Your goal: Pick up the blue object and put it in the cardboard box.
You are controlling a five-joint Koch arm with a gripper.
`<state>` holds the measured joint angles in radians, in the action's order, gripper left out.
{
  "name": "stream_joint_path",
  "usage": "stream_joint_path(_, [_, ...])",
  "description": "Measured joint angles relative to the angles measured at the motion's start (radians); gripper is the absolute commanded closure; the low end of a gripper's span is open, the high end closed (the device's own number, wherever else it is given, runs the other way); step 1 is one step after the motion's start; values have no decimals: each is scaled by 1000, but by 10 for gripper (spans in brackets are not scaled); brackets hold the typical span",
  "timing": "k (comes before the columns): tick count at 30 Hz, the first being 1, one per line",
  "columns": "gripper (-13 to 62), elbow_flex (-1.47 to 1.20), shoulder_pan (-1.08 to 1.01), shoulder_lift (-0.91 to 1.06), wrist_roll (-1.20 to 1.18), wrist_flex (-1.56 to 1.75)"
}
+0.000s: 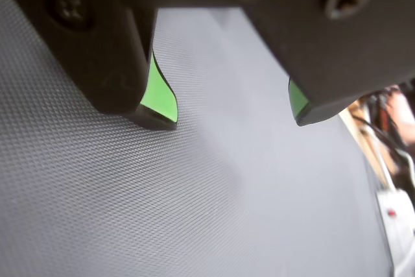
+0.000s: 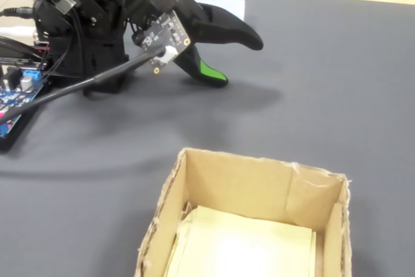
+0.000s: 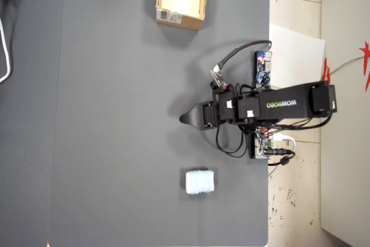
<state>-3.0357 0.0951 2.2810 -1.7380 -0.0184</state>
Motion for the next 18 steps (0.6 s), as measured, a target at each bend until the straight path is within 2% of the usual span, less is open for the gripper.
stream_joint_path(8, [157, 28, 67, 0, -114, -34])
stream_joint_path(18, [157, 192, 146, 0, -187, -354])
